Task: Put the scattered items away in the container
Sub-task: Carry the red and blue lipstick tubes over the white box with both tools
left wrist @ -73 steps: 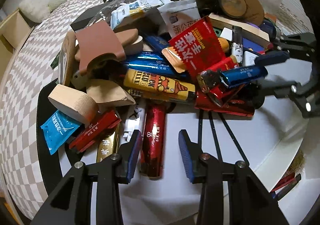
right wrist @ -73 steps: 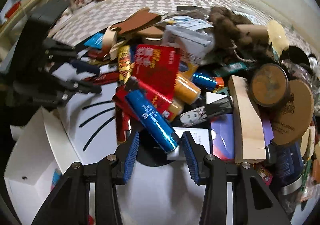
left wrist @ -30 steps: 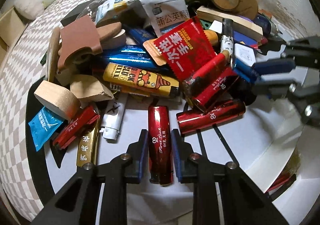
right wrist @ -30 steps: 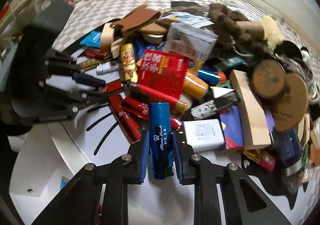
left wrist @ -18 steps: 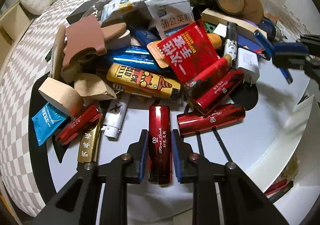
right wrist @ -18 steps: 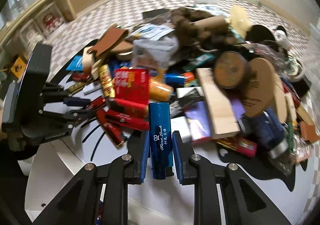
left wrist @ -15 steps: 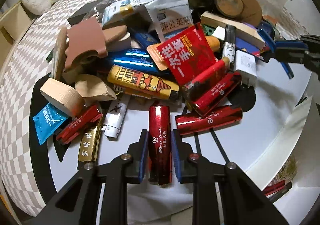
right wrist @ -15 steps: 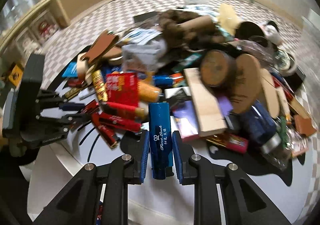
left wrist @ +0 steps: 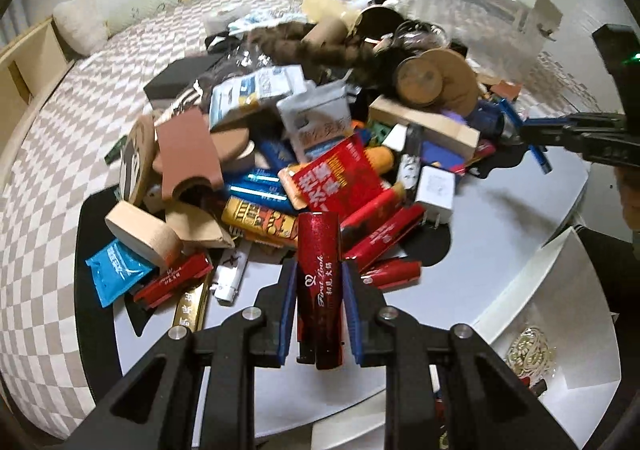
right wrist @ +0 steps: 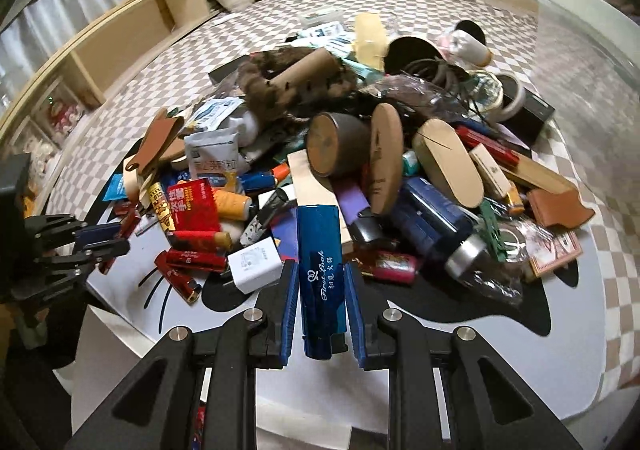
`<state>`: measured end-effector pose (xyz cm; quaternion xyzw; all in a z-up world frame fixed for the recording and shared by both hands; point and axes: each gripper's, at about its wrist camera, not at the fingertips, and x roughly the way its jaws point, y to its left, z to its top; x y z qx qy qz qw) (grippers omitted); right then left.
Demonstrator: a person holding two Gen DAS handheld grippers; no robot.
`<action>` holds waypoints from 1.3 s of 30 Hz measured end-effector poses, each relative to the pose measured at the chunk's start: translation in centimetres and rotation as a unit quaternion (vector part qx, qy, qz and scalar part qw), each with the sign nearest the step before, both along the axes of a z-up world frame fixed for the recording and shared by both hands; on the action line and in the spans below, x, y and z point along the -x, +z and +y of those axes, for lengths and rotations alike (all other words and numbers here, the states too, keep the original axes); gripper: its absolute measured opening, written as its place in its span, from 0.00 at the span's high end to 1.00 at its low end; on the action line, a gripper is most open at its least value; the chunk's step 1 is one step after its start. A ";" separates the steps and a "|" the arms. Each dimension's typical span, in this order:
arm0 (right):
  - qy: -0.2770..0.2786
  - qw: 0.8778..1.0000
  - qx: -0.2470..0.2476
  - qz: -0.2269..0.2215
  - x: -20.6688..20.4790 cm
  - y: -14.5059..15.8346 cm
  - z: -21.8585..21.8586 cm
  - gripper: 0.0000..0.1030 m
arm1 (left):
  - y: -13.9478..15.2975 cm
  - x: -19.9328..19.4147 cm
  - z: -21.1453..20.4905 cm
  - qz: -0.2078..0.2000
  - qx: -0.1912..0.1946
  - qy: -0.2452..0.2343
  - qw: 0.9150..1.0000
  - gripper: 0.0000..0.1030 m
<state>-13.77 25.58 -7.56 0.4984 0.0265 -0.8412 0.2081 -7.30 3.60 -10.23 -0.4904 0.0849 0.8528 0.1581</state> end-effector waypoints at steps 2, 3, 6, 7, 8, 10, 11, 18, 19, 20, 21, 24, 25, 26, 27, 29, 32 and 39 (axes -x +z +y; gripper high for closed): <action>0.000 1.000 -0.002 -0.002 -0.3 0.0 0.0 0.77 | 0.9 -1.7 0.7 0.004 -0.007 -0.004 1.000 0.78; 0.000 1.000 -0.001 -0.004 -0.4 0.1 0.0 0.77 | 1.2 -2.3 1.0 0.005 -0.010 -0.006 1.000 0.78; 0.006 1.000 0.009 -0.008 -1.2 0.4 -0.1 0.77 | 1.6 -1.8 1.3 0.007 -0.016 -0.018 1.000 0.78; 0.008 1.000 0.013 -0.009 -1.5 0.5 -0.1 0.77 | 1.7 -1.6 1.3 0.008 -0.017 -0.021 1.000 0.78; 0.011 1.000 0.018 -0.010 -1.8 0.7 -0.2 0.77 | 1.8 -1.3 1.3 0.009 -0.016 -0.023 1.000 0.78; 0.020 0.999 0.028 -0.015 -2.5 0.9 -0.4 0.77 | 1.9 -0.7 1.1 0.010 -0.018 -0.029 0.999 0.78; 0.025 0.999 0.031 -0.018 -2.9 1.0 -0.5 0.77 | 1.8 -0.4 1.1 0.010 -0.020 -0.032 0.999 0.78; 0.061 0.997 0.044 -0.025 -5.2 1.4 -1.4 0.77 | 1.1 0.9 1.6 0.005 -0.025 -0.059 0.998 0.78; 0.064 0.996 0.047 -0.027 -5.5 1.4 -1.4 0.77 | 1.0 1.1 1.7 0.003 -0.024 -0.064 0.998 0.78; 0.067 0.996 0.052 -0.030 -5.9 1.4 -1.5 0.77 | 0.8 1.2 1.9 0.002 -0.025 -0.069 0.997 0.78; 0.071 0.995 0.057 -0.034 -6.2 1.3 -1.6 0.77 | 0.7 1.3 2.1 0.000 -0.026 -0.075 0.997 0.78; 0.082 0.993 0.067 -0.042 -7.3 1.2 -1.9 0.77 | 0.6 0.8 2.8 -0.002 -0.031 -0.091 0.995 0.78; 0.085 0.993 0.069 -0.045 -7.6 1.1 -2.0 0.77 | 0.6 0.5 3.1 -0.003 -0.032 -0.096 0.995 0.78; 0.088 0.992 0.071 -0.047 -7.8 1.1 -2.1 0.77 | 0.6 0.0 3.3 -0.004 -0.034 -0.101 0.994 0.78; 0.092 0.992 0.072 -0.050 -8.1 1.0 -2.3 0.77 | 0.7 -0.5 3.6 -0.004 -0.035 -0.105 0.994 0.78; 0.099 0.991 0.075 -0.054 -8.6 0.9 -2.5 0.77 | 0.9 -1.7 4.2 -0.006 -0.038 -0.114 0.993 0.78; 0.111 0.989 0.077 -0.063 -9.4 0.5 -2.9 0.77 | 1.1 -3.8 5.2 -0.011 -0.043 -0.136 0.990 0.78; 0.143 0.984 0.064 -0.087 -11.4 -0.9 -3.8 0.77 | 1.0 -7.7 6.9 -0.027 -0.039 -0.169 0.984 0.78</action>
